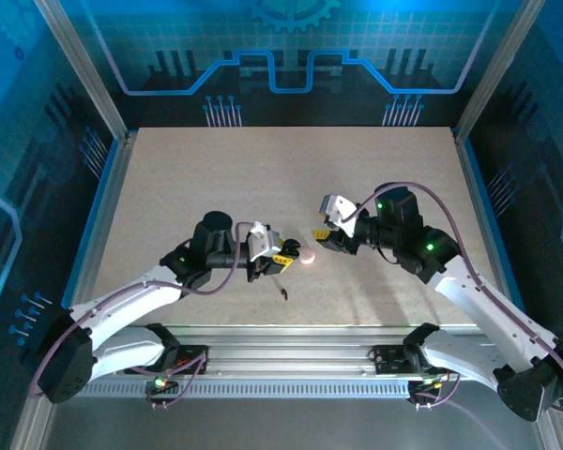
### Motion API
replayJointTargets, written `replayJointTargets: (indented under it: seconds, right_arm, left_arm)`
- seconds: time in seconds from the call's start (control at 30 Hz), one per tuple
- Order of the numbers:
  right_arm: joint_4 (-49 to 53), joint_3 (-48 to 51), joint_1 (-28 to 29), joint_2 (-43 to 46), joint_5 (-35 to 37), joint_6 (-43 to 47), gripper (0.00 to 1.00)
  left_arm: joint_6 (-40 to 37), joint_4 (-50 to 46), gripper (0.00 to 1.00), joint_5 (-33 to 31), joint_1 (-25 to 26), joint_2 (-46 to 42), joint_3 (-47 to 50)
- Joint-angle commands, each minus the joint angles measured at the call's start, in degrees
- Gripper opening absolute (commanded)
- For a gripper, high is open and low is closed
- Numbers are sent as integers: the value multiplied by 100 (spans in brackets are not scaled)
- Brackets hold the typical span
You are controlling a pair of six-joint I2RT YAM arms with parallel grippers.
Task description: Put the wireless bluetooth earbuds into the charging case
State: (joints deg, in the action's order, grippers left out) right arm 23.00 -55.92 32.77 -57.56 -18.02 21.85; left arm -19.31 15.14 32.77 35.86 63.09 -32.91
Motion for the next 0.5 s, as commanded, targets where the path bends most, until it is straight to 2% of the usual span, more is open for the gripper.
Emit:
replayJointTargets:
  seconds: [0.0, 0.2, 0.37, 0.47]
  right_arm:
    - [624, -49, 12, -121, 442, -929, 42]
    - [1581, -493, 235, -726, 1129, -2446, 39]
    - [2218, -942, 531, -1612, 1319, -3971, 37]
    - [2389, -1159, 872, -2179, 1406, -4532, 35]
  left_arm:
    - [697, 1299, 20, -407, -48, -286, 461]
    - [1245, 2526, 20, -1345, -185, -866, 1556]
    - [1356, 2630, 21, -1982, -350, -1623, 2179]
    - [1516, 2646, 21, -2274, -480, -2003, 2503]
